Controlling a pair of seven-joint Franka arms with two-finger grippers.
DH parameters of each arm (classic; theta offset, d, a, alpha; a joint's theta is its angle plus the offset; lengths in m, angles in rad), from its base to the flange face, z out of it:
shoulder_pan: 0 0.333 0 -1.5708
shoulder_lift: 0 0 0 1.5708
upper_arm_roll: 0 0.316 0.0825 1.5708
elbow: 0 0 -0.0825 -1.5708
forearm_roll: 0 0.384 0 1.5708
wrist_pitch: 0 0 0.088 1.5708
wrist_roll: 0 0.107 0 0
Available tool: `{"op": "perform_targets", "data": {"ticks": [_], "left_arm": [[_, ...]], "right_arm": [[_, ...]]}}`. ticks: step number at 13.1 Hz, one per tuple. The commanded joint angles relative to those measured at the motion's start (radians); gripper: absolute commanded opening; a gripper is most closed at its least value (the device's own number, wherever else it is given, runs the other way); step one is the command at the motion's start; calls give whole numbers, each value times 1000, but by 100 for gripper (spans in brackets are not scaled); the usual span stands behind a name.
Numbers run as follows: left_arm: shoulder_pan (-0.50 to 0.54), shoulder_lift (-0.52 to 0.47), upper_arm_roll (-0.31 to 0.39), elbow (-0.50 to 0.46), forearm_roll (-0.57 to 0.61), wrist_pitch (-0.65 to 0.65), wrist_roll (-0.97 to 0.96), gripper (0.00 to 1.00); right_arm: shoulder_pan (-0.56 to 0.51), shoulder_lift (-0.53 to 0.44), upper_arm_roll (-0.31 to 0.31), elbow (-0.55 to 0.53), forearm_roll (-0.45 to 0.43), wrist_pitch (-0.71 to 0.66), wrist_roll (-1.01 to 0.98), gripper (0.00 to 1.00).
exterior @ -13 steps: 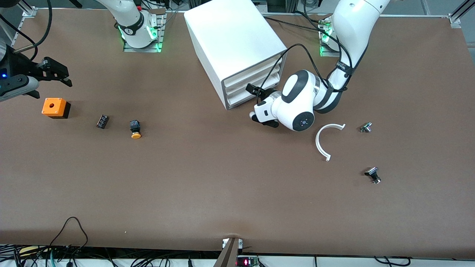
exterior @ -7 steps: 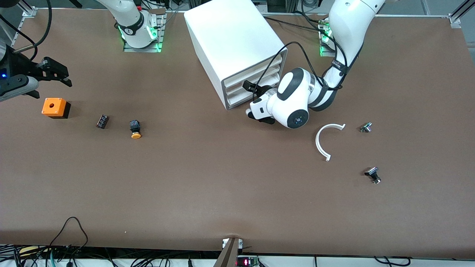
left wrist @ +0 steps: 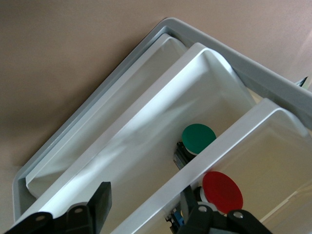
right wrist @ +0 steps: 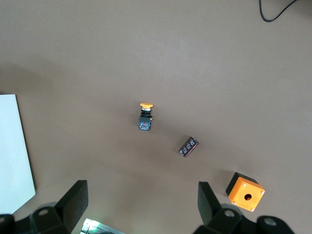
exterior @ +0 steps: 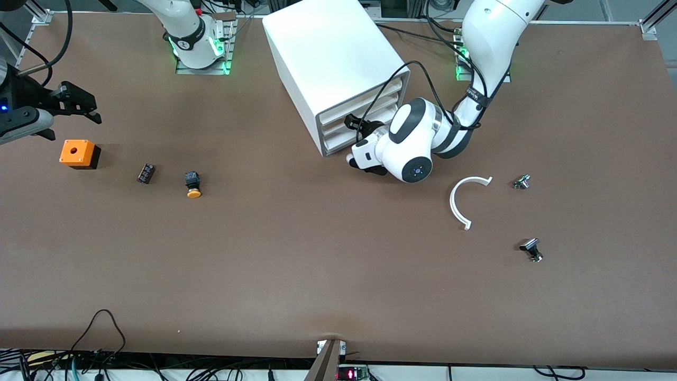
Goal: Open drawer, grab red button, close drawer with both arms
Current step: 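Grasp the top drawer front with the left gripper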
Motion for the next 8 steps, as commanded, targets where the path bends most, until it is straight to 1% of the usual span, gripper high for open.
{"op": "perform_targets", "data": {"ticks": [1, 3, 4, 6, 8], "left_arm": [[-18, 14, 10, 5, -16, 27, -9, 29], [-10, 13, 10, 10, -11, 22, -8, 11], [-10, 14, 13, 12, -14, 22, -8, 6], [-8, 14, 17, 21, -14, 21, -9, 2], [-2, 16, 22, 24, -14, 22, -9, 1]], "right_arm": [[-3, 10, 2, 27, -11, -22, 3, 100], [-3, 10, 2, 27, -11, -22, 3, 100], [-3, 10, 2, 27, -11, -23, 3, 100], [-3, 10, 2, 27, -11, -22, 4, 100], [-3, 10, 2, 27, -11, -22, 3, 100]]}}
